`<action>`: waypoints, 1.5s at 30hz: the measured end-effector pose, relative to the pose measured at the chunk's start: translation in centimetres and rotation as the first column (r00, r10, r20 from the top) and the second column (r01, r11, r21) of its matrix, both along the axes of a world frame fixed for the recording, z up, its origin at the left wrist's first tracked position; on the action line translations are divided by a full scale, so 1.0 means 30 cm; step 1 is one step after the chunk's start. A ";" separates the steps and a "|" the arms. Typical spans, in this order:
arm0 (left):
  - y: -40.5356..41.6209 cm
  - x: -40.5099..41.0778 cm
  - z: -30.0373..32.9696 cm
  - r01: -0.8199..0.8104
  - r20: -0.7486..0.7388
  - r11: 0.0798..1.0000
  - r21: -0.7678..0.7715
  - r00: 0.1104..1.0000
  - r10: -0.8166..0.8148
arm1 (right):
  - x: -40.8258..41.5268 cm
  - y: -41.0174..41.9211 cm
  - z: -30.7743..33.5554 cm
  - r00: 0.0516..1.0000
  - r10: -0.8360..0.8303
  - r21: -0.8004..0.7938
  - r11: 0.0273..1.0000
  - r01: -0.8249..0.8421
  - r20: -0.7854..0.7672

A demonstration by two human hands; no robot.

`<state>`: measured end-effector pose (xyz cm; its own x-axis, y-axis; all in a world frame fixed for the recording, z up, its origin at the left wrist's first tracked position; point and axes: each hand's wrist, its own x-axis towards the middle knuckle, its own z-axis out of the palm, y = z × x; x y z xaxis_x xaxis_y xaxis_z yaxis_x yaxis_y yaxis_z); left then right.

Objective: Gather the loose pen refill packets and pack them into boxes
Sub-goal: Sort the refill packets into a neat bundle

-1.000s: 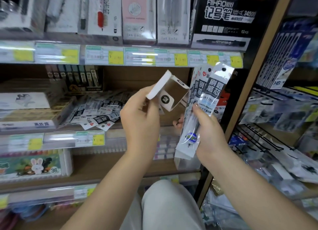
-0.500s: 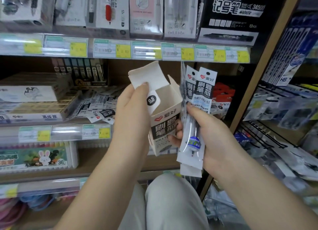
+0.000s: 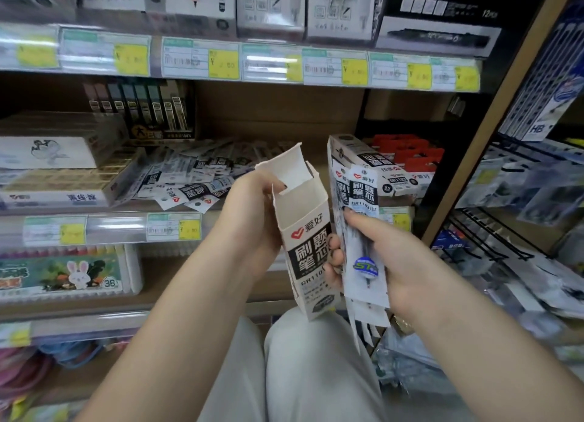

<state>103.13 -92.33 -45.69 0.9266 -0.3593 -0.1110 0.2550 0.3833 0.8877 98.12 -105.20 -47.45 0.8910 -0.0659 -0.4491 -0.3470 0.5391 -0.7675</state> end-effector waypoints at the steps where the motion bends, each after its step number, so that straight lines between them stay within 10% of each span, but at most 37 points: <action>1: 0.001 0.000 0.001 0.029 0.018 1.000 -0.008 0.999 -0.029 | -0.003 -0.005 -0.001 1.000 0.003 0.012 1.000 -0.003 -0.006; 15: -0.046 0.052 -0.024 -0.082 0.011 0.992 0.097 0.997 0.081 | -0.012 -0.020 0.028 0.978 -0.111 0.056 0.993 0.102 0.178; 29: -0.077 0.042 -0.011 -0.053 0.022 0.982 0.181 0.998 0.050 | 0.064 0.033 0.228 0.473 -0.162 -0.123 0.847 0.517 0.866; 45: -0.091 0.026 0.000 0.040 0.016 0.986 0.163 0.999 -0.043 | 0.082 -0.020 0.157 0.516 0.142 -0.471 0.656 0.590 0.844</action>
